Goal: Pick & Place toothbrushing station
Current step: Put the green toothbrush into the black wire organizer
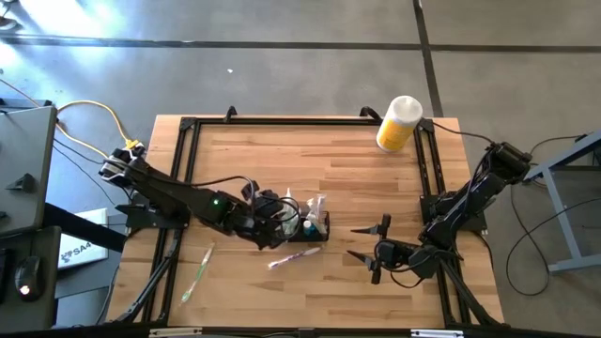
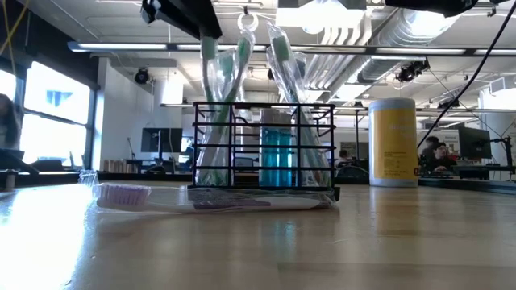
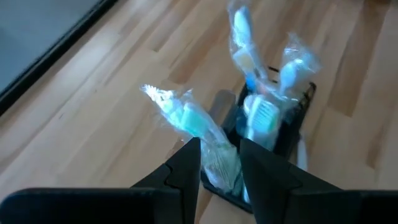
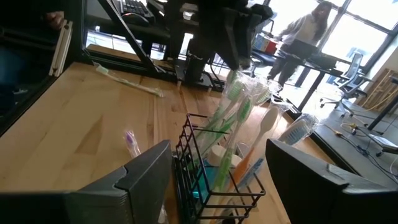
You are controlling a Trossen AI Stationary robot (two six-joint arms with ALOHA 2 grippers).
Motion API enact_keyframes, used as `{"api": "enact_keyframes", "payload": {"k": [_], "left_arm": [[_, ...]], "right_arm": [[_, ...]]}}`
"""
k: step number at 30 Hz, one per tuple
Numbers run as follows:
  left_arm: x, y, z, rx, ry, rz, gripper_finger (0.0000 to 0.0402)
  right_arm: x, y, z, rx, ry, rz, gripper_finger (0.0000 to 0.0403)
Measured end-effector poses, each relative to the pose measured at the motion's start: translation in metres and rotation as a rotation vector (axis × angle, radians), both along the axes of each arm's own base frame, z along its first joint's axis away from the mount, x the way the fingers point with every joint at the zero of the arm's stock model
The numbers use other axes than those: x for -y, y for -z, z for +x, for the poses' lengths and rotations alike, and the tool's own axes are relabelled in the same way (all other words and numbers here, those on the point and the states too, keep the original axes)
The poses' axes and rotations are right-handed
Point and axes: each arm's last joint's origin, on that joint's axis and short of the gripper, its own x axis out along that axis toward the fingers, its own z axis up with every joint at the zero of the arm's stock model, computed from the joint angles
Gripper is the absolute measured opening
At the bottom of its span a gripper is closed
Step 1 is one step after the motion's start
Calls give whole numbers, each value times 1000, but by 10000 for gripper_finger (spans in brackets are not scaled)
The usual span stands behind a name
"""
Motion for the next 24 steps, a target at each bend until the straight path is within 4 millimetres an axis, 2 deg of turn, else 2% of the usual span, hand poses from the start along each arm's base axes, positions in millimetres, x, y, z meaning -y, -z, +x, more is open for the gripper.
{"api": "enact_keyframes", "payload": {"k": [8, 14, 18, 24], "left_arm": [[-2, -32, -7, -39, 15, -15, 109], [-6, -50, -19, -132, 13, -53, 109], [-7, -53, -28, -193, -13, -95, 109], [6, -49, -42, -355, 59, -271, 109]], "right_arm": [[0, 0, 0, 1, 1, 5, 254], [1, 2, -1, -20, 1, -18, 254], [1, 3, -1, -27, 0, -27, 254], [1, 3, -1, -28, 0, -28, 254]]}}
